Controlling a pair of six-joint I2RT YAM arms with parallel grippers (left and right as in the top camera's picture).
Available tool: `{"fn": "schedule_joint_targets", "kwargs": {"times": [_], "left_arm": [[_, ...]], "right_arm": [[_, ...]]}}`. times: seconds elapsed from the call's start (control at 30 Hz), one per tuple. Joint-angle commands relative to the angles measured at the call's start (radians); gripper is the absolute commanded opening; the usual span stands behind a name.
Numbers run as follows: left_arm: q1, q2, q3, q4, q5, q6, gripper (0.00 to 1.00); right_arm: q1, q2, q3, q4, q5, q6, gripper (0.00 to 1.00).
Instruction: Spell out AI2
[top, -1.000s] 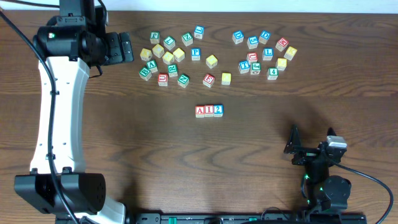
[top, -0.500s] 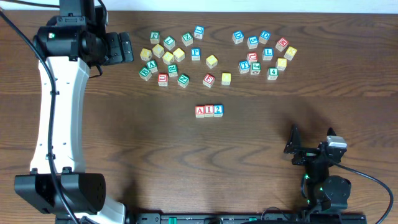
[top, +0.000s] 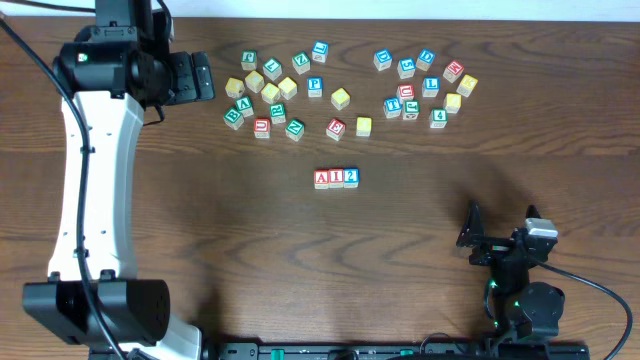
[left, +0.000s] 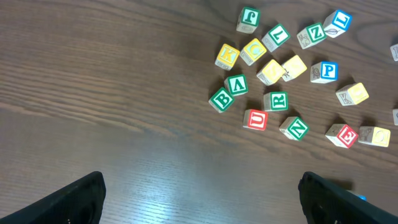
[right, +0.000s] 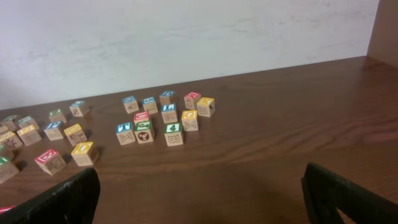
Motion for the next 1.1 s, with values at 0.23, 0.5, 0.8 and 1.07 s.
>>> {"fn": "schedule_joint_targets", "kwargs": {"times": [0.23, 0.5, 0.8, 1.07], "left_arm": [[0.003, -0.180, -0.014, 0.000, -0.002, -0.008, 0.98], [0.003, -0.346, -0.230, 0.233, -0.002, -0.008, 0.98], [0.003, -0.617, -0.617, 0.460, -0.002, -0.008, 0.98], [0.003, -0.898, -0.992, 0.711, -0.002, -0.008, 0.98]], "right_arm": [[-0.009, -0.006, -0.002, -0.003, -0.002, -0.014, 0.99], [-0.009, -0.006, -0.002, -0.003, -0.002, -0.014, 0.99], [-0.009, -0.006, -0.002, -0.003, -0.002, -0.014, 0.99], [-0.009, -0.006, -0.002, -0.003, -0.002, -0.014, 0.99]]}}
